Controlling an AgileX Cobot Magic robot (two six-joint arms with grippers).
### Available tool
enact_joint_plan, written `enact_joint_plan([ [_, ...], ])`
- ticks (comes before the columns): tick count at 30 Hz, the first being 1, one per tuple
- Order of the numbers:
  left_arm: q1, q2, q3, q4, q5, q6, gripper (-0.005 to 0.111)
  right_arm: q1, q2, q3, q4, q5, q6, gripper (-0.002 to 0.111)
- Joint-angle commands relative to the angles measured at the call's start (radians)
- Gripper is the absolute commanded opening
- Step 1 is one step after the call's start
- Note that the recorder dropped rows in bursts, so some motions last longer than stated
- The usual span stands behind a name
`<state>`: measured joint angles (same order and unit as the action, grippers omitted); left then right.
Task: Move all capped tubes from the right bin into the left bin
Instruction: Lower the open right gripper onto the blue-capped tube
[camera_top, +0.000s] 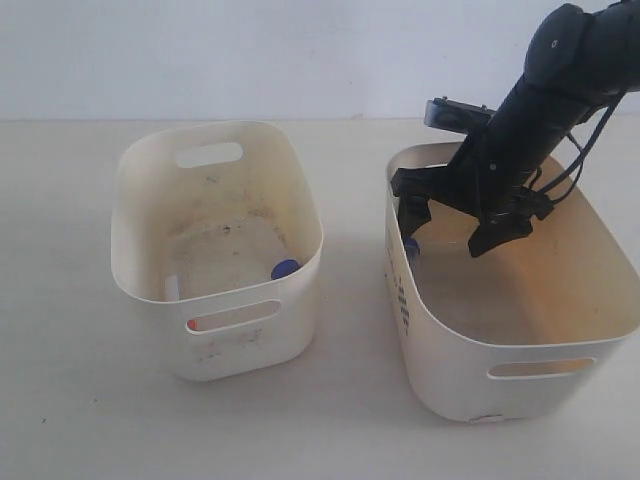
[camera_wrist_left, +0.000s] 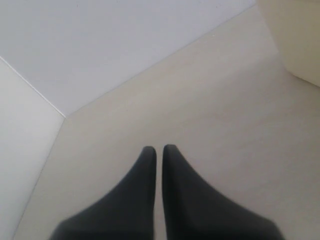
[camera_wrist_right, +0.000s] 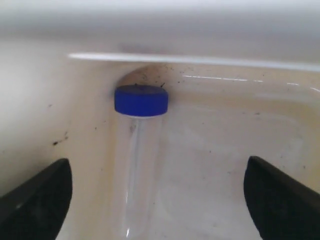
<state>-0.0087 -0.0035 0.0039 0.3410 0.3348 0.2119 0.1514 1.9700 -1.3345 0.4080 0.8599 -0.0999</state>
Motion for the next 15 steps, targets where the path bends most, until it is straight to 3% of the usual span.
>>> enact_joint_plan([
  [1, -0.001, 0.004, -0.004, -0.003, -0.005, -0.001, 0.004, 0.0, -0.003, 0.02, 0.006, -0.027, -0.003, 0.086],
  [15, -0.001, 0.004, -0.004, -0.003, -0.005, -0.001, 0.004, 0.0, -0.003, 0.101, 0.002, -0.095, -0.011, 0.086],
])
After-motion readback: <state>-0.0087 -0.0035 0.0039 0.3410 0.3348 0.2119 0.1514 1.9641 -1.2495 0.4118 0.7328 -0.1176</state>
